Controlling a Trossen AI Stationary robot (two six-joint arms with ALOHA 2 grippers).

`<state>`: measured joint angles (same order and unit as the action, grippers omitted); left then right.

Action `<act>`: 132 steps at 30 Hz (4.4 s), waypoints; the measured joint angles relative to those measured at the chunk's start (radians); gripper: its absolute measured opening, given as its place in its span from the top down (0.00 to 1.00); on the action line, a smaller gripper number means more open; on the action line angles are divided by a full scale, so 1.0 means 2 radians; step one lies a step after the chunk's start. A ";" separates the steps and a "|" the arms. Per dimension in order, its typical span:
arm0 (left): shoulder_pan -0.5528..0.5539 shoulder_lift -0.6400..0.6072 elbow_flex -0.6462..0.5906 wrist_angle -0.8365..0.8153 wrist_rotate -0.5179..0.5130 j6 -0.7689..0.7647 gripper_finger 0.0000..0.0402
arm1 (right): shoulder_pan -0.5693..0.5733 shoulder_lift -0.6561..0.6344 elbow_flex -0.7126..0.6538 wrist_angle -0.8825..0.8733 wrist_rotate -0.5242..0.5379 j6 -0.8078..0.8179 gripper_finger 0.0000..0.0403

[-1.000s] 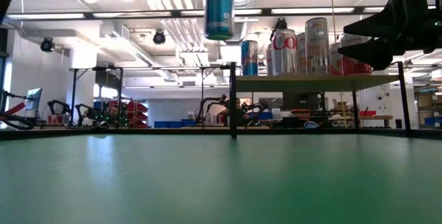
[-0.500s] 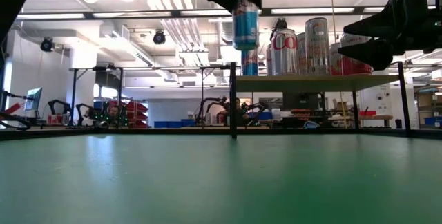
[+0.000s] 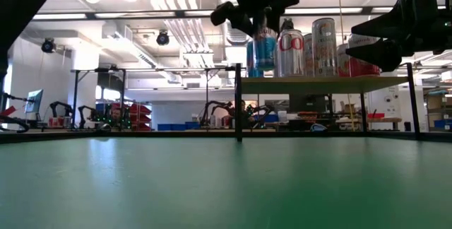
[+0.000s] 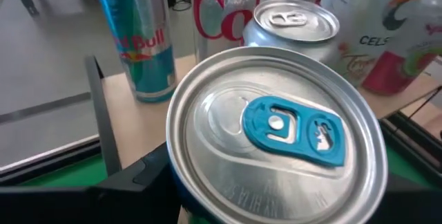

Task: Place canned beverage on shelf
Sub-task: Put the blue soda can on the shelf aligned with the other blue soda can, then return to Home Position

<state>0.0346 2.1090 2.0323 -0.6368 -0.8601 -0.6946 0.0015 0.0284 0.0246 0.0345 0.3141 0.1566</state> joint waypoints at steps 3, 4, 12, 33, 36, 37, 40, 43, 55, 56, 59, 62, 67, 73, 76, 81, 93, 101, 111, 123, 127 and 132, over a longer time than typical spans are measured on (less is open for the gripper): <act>0.009 0.000 0.000 0.010 0.007 0.012 0.44 | 0.000 0.000 0.000 0.000 0.000 0.000 0.06; 0.012 0.000 0.000 0.015 0.008 0.017 0.44 | 0.000 0.000 0.000 0.000 0.000 0.000 0.06; 0.041 0.000 0.000 0.030 0.036 0.046 0.44 | 0.000 0.000 0.000 0.000 0.000 0.000 0.06; 0.078 -0.001 0.000 0.028 0.073 0.055 0.44 | 0.000 0.000 0.000 0.000 0.000 0.000 0.06; 0.079 -0.001 0.000 0.021 0.074 0.055 0.44 | 0.000 0.000 0.000 0.000 0.000 0.000 0.06; 0.079 0.000 0.000 0.021 0.074 0.055 0.44 | 0.000 0.000 0.000 0.000 0.000 0.000 0.06; 0.080 0.003 0.000 0.022 0.074 0.055 0.44 | 0.000 0.000 0.000 0.000 0.000 0.000 0.06; 0.083 0.010 0.000 0.032 0.077 0.055 0.44 | 0.000 0.000 0.000 0.000 0.000 0.000 0.06; 0.085 0.010 0.000 0.032 0.085 0.055 0.43 | 0.000 0.000 0.000 0.000 0.000 0.000 0.06; 0.085 0.010 0.000 0.032 0.085 0.055 0.42 | 0.000 0.000 0.000 0.000 0.000 0.000 0.06; 0.085 0.010 0.000 0.033 0.085 0.055 0.38 | 0.000 0.000 0.000 0.000 0.000 0.000 0.06; 0.085 0.011 0.000 0.031 0.086 0.055 0.34 | 0.000 0.000 0.000 0.000 0.000 0.000 0.06; 0.084 0.012 0.000 0.031 0.087 0.055 0.28 | 0.000 0.000 0.000 0.000 0.000 0.000 0.06; 0.081 0.007 0.000 0.021 0.087 0.055 0.23 | 0.000 0.000 0.000 0.000 0.000 0.000 0.06; 0.078 0.000 0.000 0.015 0.092 0.055 0.21 | 0.000 0.000 0.000 0.000 0.000 0.000 0.06; 0.069 -0.015 0.000 -0.006 0.103 0.055 0.18 | 0.000 0.000 0.000 0.000 0.000 0.000 0.06; 0.034 -0.061 0.000 -0.123 0.152 0.043 0.17 | 0.000 0.000 0.000 0.000 0.000 0.000 0.06; 0.004 -0.107 0.000 -0.243 0.156 0.000 0.17 | 0.000 0.000 0.000 0.000 0.000 0.000 0.06; -0.011 -0.186 -0.081 -0.286 0.152 -0.042 0.18 | 0.000 0.000 0.000 0.000 0.000 0.000 0.06; -0.011 -0.429 -0.433 -0.073 0.162 -0.050 0.18 | 0.000 0.000 0.000 0.000 0.000 0.000 0.06; -0.011 -0.504 -0.524 -0.015 0.162 -0.051 0.18 | 0.000 0.000 0.000 0.000 0.000 0.000 0.06; -0.009 -0.584 -0.613 0.037 0.161 -0.045 0.17 | 0.000 0.000 0.000 0.000 0.000 0.000 0.06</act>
<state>0.0162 0.9413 0.8059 -0.5631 -0.5373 -0.7836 0.0015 0.0288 0.0244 0.0349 0.3145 0.1566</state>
